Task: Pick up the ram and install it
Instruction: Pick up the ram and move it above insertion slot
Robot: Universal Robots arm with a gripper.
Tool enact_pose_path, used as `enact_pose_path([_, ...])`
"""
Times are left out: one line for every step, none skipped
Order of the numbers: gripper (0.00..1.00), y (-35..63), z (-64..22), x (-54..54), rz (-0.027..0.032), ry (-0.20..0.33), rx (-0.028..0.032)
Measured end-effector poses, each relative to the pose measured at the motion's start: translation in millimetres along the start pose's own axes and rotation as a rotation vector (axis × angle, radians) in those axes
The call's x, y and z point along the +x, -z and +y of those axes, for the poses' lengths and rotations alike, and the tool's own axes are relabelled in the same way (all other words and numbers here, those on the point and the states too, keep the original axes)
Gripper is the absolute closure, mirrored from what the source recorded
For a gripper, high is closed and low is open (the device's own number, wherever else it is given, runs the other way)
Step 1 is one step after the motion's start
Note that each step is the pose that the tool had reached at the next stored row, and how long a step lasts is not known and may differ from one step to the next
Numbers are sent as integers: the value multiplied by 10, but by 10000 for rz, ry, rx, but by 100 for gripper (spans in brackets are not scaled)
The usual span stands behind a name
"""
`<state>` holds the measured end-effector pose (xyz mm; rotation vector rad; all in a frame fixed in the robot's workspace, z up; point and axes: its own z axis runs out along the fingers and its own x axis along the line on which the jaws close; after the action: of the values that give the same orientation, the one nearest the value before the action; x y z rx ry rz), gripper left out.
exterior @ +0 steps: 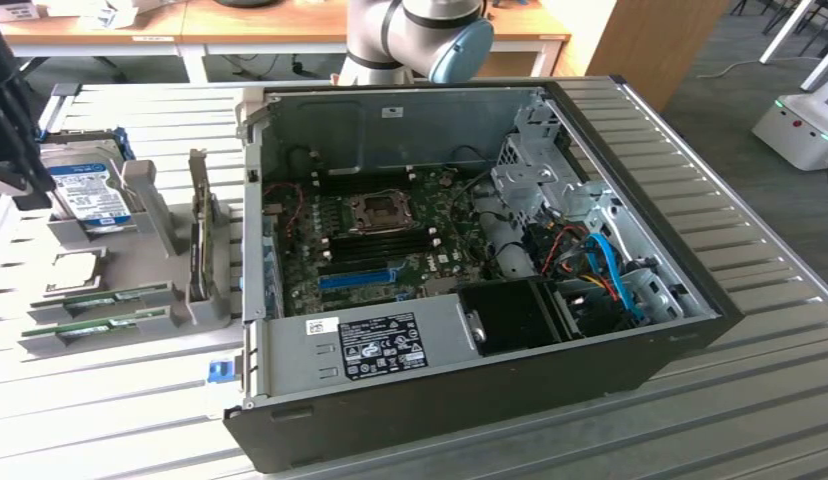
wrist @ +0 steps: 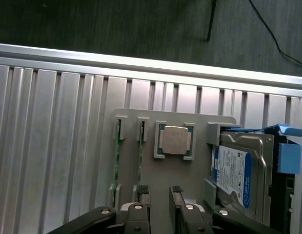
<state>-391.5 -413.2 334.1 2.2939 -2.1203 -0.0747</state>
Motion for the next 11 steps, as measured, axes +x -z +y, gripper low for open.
enact_pose_path([70,-18,-1,0,0,0,-1])
enact_pose_path([70,-36,-1,1,0,0,0])
enact_pose_path([70,-54,-2,1,0,0,0])
enact_pose_path([70,-71,-3,2,1,0,-2])
enact_pose_path([70,-91,-4,2,1,0,-1])
enact_pose_path([70,-109,-5,2,0,0,-1])
enact_pose_path([70,-126,-5,3,1,0,-2])
enact_pose_path([70,-145,-6,3,1,0,-1])
enact_pose_path([70,-163,-7,4,0,0,0])
enact_pose_path([70,-181,-8,4,0,0,0])
enact_pose_path([70,-199,-9,5,0,0,-1])
